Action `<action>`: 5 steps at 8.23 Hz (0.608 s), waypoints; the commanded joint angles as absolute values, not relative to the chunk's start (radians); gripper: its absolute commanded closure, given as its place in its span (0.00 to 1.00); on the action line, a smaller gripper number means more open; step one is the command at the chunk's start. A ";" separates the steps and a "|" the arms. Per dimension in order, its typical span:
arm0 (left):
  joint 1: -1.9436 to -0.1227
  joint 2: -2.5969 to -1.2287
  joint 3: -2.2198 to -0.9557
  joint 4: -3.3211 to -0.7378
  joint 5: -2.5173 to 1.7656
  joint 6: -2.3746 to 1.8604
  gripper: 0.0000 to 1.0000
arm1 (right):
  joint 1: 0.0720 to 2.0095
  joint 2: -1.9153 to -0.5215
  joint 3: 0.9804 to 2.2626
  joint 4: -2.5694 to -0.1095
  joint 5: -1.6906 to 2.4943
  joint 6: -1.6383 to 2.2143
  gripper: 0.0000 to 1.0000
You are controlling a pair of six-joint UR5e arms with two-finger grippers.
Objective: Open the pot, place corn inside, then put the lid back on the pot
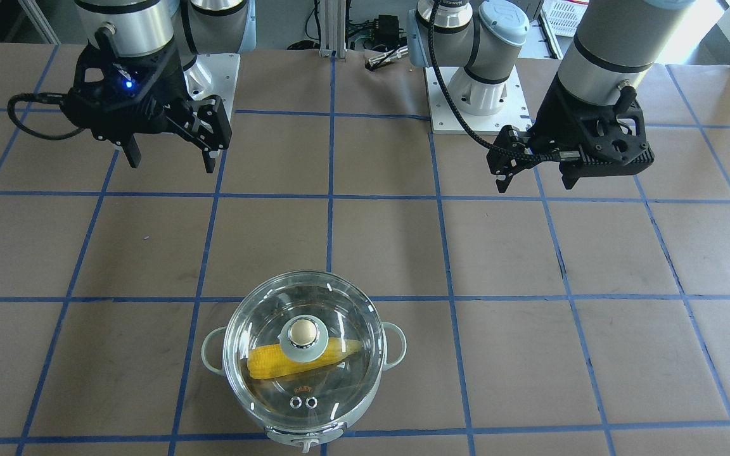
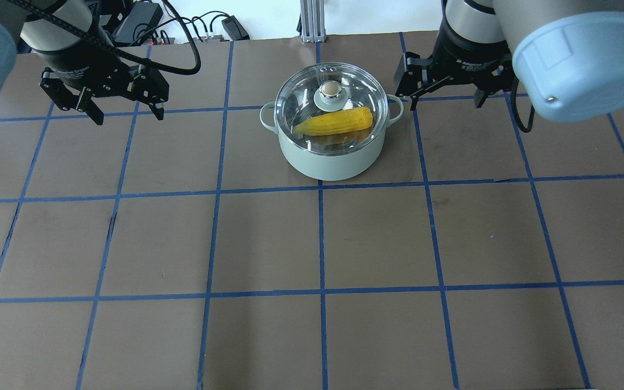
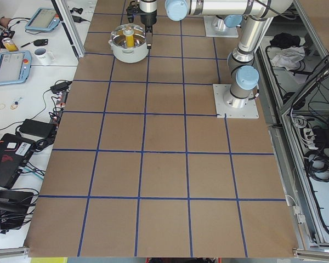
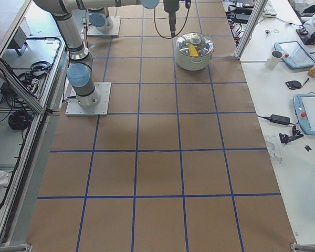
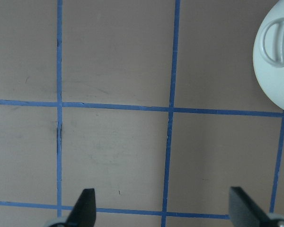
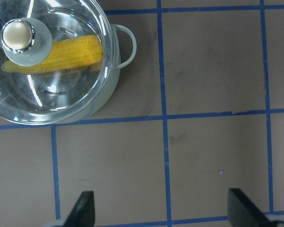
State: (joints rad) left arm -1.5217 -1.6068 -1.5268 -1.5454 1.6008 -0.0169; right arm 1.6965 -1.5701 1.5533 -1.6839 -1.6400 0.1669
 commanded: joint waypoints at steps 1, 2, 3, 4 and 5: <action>-1.522 -1.605 -1.526 -1.545 1.600 -0.017 0.00 | 1.689 -1.603 1.562 -1.637 -1.637 0.161 0.00; -1.522 -1.605 -1.526 -1.546 1.598 -0.017 0.00 | 1.689 -1.598 1.562 -1.643 -1.634 0.155 0.00; -1.522 -1.608 -1.528 -1.546 1.598 -0.017 0.00 | 1.686 -1.598 1.556 -1.644 -1.635 0.152 0.00; -1.522 -1.606 -1.528 -1.546 1.598 -0.017 0.00 | 1.684 -1.598 1.557 -1.643 -1.634 0.155 0.00; -1.522 -1.606 -1.528 -1.546 1.598 -0.017 0.00 | 1.683 -1.600 1.557 -1.638 -1.637 0.153 0.00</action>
State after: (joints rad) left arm -1.5217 -1.6061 -1.5273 -1.5461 1.5986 -0.0169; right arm 1.6858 -1.5989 1.5577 -1.6428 -1.6347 0.1547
